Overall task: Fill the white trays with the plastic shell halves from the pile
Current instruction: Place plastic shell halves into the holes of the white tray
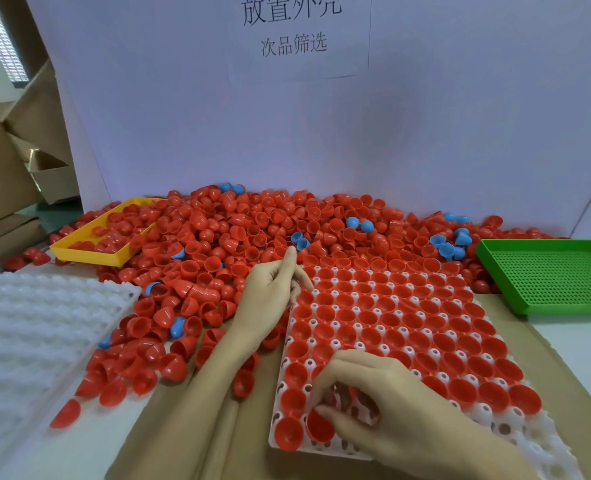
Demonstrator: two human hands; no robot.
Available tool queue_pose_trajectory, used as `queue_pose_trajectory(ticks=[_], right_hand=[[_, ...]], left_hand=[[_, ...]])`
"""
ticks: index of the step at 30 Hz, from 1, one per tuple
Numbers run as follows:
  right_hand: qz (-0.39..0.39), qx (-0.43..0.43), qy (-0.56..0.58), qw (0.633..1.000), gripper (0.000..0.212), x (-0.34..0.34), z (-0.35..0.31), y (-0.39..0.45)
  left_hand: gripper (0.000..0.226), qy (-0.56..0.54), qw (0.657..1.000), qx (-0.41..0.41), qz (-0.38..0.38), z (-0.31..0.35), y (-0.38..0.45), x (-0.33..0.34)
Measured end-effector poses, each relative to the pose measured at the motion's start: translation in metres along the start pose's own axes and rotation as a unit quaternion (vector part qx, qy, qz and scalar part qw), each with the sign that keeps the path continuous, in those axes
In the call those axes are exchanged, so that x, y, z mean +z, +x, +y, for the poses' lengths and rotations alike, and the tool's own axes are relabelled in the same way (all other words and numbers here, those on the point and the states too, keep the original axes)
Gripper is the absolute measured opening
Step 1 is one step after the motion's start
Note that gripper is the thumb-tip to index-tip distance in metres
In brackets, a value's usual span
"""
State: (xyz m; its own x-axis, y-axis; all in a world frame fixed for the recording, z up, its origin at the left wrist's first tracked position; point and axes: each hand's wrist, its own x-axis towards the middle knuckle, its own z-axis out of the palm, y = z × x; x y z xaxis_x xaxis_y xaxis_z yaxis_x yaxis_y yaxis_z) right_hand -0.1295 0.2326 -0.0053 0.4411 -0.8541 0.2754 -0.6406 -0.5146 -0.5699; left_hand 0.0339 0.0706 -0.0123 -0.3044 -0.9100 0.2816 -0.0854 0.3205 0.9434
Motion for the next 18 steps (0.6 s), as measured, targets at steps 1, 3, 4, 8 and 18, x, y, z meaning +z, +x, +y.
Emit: queue_pose_trajectory(ticks=[1, 3, 4, 8, 18], right_hand=[[-0.011, 0.001, -0.003, 1.0, 0.01, 0.0, 0.0, 0.0], [-0.027, -0.002, -0.011, 1.0, 0.01, 0.001, -0.001, 0.001], [-0.03, -0.004, -0.015, 0.999, 0.011, 0.002, -0.001, 0.001], [-0.006, 0.004, -0.008, 1.0, 0.015, 0.002, -0.004, 0.001], [0.035, 0.038, -0.004, 0.999, 0.019, -0.004, -0.002, -0.002]], left_hand=[[0.056, 0.046, 0.998, 0.016, 0.029, -0.004, 0.002, -0.002], [0.033, 0.191, 0.977, 0.056, 0.078, -0.014, 0.005, -0.007], [0.02, 0.269, 0.956, 0.074, 0.094, -0.019, 0.007, -0.011], [0.028, 0.433, 0.892, 0.107, 0.072, -0.041, 0.013, -0.021], [0.063, 0.538, 0.84, 0.034, -0.062, -0.057, 0.037, -0.023]])
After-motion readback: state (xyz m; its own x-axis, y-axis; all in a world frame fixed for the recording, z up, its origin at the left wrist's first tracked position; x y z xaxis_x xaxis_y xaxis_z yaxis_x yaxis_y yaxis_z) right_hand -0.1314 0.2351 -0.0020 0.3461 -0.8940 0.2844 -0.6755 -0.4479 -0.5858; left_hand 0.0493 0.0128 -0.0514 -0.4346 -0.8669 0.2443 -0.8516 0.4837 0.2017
